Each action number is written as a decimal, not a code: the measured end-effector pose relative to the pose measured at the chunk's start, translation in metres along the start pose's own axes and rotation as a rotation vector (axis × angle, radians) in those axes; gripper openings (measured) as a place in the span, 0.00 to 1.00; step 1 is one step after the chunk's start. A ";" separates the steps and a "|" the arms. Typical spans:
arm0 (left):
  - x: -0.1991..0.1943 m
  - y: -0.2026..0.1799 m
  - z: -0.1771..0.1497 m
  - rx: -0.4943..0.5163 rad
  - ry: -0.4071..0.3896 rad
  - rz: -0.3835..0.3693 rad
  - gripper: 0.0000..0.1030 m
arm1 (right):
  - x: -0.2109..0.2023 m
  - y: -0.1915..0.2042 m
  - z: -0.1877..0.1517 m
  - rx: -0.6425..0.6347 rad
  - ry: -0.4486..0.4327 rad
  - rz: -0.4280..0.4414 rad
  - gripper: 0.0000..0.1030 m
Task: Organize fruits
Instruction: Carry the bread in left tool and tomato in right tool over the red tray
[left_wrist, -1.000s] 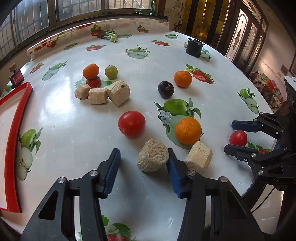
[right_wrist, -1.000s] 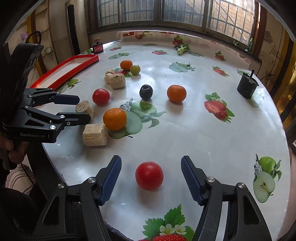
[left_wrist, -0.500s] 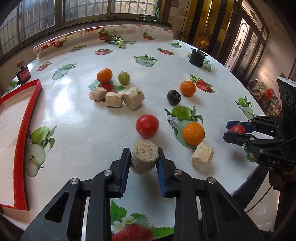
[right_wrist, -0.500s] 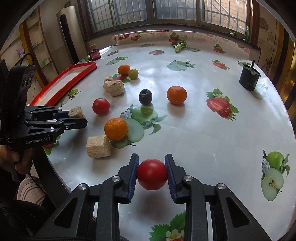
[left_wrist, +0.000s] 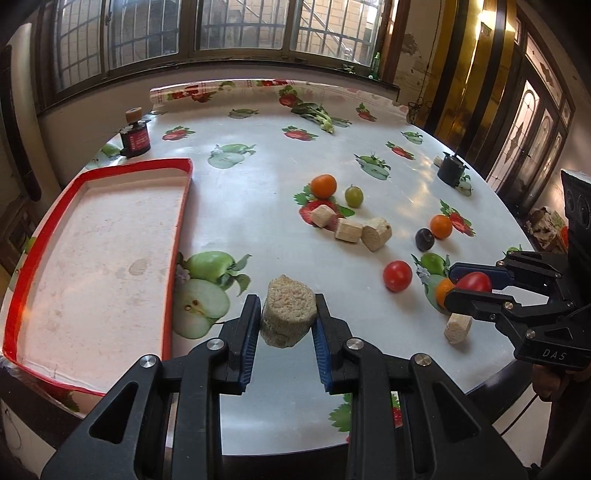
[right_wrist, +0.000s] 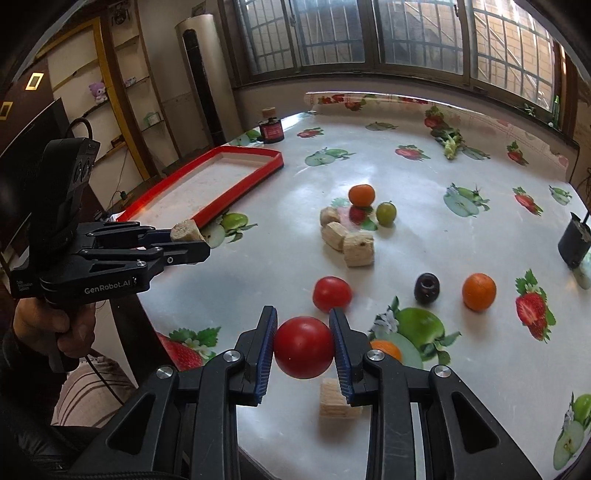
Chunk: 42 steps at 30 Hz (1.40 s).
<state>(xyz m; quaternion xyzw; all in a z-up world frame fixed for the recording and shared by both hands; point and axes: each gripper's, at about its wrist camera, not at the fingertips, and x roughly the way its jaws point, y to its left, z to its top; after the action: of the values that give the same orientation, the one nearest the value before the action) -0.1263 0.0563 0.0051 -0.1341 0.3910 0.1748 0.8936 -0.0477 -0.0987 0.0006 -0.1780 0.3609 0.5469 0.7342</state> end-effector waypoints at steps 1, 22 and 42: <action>-0.002 0.006 0.000 -0.008 -0.005 0.009 0.24 | 0.004 0.006 0.004 -0.011 -0.001 0.013 0.29; -0.032 0.134 -0.004 -0.208 -0.056 0.199 0.24 | 0.084 0.107 0.092 -0.121 -0.001 0.208 0.29; 0.009 0.183 -0.015 -0.287 0.045 0.242 0.24 | 0.212 0.140 0.133 -0.130 0.148 0.215 0.30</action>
<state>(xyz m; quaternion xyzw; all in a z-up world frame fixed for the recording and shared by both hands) -0.2072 0.2178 -0.0303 -0.2161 0.3952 0.3322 0.8287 -0.1032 0.1795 -0.0444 -0.2250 0.3948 0.6300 0.6298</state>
